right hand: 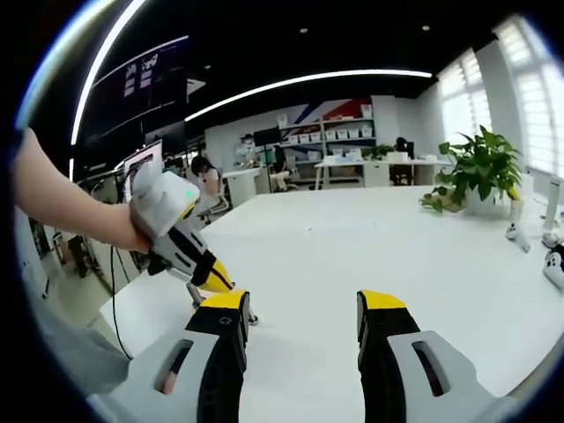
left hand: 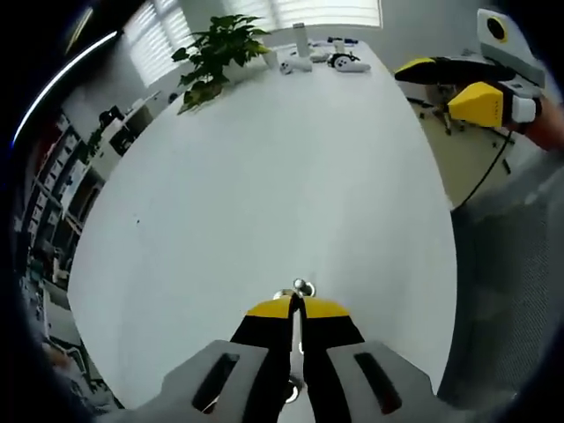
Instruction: Place the washer onto the threaded stud by aligning its center hole with the stud, sliding it down to the base, and recovering from edge contact or off-axis alignment until the washer reaches the visible bottom stop.
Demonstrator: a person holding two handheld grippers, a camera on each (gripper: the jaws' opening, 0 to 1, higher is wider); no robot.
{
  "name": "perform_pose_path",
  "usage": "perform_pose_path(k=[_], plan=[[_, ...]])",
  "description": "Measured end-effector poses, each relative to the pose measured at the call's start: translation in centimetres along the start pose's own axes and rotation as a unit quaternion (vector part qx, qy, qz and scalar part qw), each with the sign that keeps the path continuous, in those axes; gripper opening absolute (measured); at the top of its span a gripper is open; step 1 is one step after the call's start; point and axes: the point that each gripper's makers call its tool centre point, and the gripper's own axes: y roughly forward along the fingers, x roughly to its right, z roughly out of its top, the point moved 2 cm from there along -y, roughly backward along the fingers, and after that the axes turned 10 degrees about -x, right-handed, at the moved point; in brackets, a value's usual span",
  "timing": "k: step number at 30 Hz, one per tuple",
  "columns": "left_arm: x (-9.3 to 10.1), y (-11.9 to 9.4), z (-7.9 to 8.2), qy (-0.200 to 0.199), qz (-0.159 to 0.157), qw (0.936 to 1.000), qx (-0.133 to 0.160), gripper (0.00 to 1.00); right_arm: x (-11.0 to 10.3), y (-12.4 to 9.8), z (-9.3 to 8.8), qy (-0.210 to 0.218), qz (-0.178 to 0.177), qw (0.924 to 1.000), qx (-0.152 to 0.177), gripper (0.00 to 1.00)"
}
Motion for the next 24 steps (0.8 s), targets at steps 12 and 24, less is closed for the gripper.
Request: perform_pose_path(k=[12,24], plan=[[0.9,1.8,1.4,0.053,-0.008,0.9984,-0.021,0.0,0.2,0.0,-0.1,0.001,-0.001,1.0,-0.002,0.52],[0.7,2.3,1.2,0.055,-0.009,0.9977,-0.038,0.0,0.5,0.1,-0.2,0.005,-0.004,1.0,-0.002,0.52]])
